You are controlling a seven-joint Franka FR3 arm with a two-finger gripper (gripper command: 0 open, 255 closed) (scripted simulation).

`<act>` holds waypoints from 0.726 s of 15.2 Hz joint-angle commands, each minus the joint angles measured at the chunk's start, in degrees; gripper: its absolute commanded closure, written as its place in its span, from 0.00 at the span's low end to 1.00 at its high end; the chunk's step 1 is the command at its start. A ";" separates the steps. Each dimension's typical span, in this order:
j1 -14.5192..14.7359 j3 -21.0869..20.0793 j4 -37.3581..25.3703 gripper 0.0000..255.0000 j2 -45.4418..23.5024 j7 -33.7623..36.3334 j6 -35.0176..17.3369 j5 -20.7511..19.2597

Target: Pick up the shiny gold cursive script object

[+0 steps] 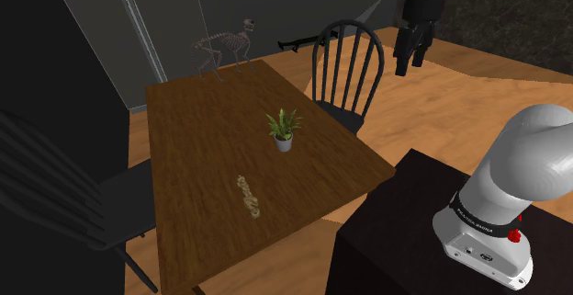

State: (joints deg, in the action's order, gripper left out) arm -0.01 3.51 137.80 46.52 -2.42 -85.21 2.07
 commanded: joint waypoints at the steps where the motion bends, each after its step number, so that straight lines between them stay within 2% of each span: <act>1: 0.00 0.00 0.00 0.00 0.00 0.00 0.00 0.00; 11: 3.65 -10.12 4.25 0.00 -10.09 10.61 -15.81 7.02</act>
State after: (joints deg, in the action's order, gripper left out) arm 3.24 -5.50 141.26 37.82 7.10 -98.61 8.38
